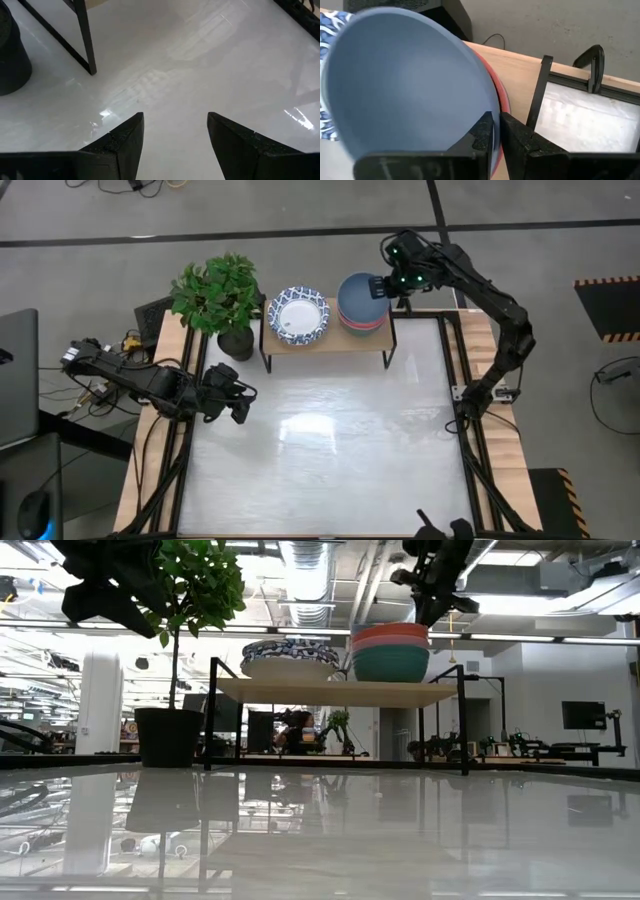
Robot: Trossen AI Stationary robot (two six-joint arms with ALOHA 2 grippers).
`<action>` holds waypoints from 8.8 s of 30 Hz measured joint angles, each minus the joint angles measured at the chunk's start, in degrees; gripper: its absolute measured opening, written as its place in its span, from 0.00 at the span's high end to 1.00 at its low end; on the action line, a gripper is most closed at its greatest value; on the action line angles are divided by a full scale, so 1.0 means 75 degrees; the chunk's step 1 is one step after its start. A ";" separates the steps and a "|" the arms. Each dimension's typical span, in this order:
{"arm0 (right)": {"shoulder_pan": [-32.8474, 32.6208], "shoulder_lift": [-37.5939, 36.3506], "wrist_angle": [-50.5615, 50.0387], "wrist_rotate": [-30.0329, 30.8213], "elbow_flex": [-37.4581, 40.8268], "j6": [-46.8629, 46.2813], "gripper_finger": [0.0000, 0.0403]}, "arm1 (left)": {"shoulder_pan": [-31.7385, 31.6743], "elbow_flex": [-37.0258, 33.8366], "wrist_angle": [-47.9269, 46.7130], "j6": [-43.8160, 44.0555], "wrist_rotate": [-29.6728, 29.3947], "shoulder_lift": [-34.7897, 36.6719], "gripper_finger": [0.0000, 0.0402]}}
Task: Place and stack bowls onto a shelf
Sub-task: Stack the blue bowl on top of the orange bowl on the shelf, then return to Home Position
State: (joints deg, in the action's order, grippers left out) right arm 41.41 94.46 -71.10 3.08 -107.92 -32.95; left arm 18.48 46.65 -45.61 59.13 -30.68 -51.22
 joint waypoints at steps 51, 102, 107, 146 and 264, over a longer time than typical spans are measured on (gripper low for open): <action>0.0655 0.0229 -0.0211 -0.1427 -0.0003 0.1407 0.84 | -0.0271 0.0000 0.0002 0.1406 -0.0822 0.1734 0.49; 0.0851 0.0250 -0.0121 -0.1409 -0.0003 0.2323 0.58 | -0.0268 0.0000 0.0000 0.1291 -0.1160 0.1734 0.49; 0.0851 0.0230 -0.0107 -0.1418 -0.0003 0.2160 0.40 | -0.0269 0.0000 0.0000 0.1288 -0.1168 0.1734 0.49; -0.1223 -0.4261 -0.0260 -0.0987 0.0000 0.3622 0.34 | -0.0117 -0.0003 0.2577 -0.2817 0.0200 0.2346 0.49; -0.2335 -1.2365 0.9700 -0.4920 1.3979 0.1419 0.34 | -0.0211 -0.5251 0.5274 -0.5339 0.2859 0.6802 0.49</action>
State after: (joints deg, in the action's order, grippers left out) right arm 23.89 1.72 1.65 -33.82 -3.07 -22.31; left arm 16.90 7.27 -6.05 19.09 -9.23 -0.21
